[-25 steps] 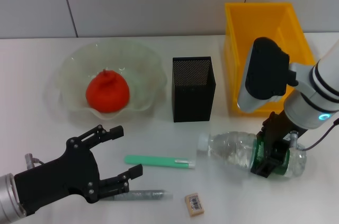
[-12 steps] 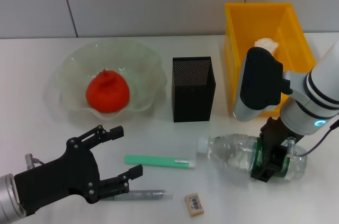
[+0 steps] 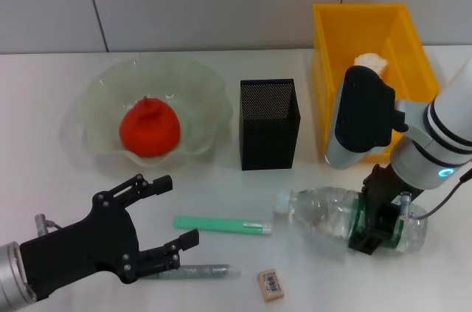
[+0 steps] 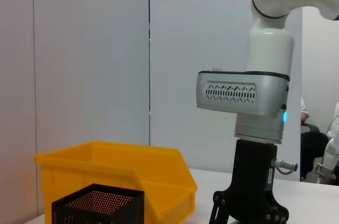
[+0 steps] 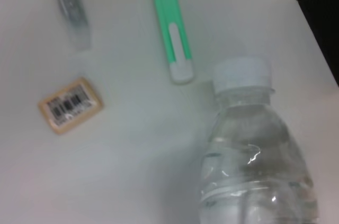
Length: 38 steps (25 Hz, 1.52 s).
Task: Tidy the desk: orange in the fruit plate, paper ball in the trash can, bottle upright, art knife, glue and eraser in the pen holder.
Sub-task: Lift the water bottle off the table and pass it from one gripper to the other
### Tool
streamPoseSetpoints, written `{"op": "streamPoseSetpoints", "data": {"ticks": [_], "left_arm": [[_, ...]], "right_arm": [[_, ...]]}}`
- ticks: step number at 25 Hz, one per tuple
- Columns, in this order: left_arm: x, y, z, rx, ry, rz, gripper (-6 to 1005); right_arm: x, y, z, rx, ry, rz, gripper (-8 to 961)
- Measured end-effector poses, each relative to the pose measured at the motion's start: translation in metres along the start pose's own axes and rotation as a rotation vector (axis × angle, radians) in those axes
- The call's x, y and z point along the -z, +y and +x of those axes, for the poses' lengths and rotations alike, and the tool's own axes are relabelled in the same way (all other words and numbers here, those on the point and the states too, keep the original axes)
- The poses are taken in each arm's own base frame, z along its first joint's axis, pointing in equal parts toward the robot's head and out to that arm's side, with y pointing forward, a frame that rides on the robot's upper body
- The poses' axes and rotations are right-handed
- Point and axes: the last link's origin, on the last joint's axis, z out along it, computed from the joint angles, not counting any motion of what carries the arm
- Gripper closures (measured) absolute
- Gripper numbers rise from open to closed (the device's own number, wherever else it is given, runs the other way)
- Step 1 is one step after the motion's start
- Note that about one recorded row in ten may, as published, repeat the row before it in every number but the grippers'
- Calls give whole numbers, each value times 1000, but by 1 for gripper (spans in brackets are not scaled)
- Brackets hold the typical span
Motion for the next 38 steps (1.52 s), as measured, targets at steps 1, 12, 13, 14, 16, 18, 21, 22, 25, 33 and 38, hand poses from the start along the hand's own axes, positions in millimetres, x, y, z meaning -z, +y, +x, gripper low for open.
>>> {"op": "streamPoseSetpoints", "data": {"ticks": [1,12,13,14,16,18,21,22,25,33,38], "left_arm": [[0,0,0,0,1,-1,170],[3,0,0,3,4,13,172],[4,0,0,2,4,16,172],[4,0,0,2,4,16,172],[4,0,0,2,8,22,172],[5,-1,1,1,14,31,173],[7,-2,3,0,32,37,173],[9,-2,6,3,54,47,173],[12,-1,8,19,97,60,174],[12,8,16,124,268,96,175],[-1,9,17,236,329,73,176]], "right_arm": [[1,1,-1,-3,-10,-8,194],[9,3,5,-21,-88,-10,195],[9,3,5,-21,-88,-10,197],[11,3,6,-27,-107,-12,199],[15,1,9,-45,-142,-17,203],[25,-3,16,-88,-230,-54,207],[27,-3,19,-98,-253,-66,205],[30,-4,25,-120,-292,-79,205],[33,-3,30,-131,-343,-87,203],[30,12,61,-147,-637,-118,199],[23,24,72,-119,-812,-130,197]]}}
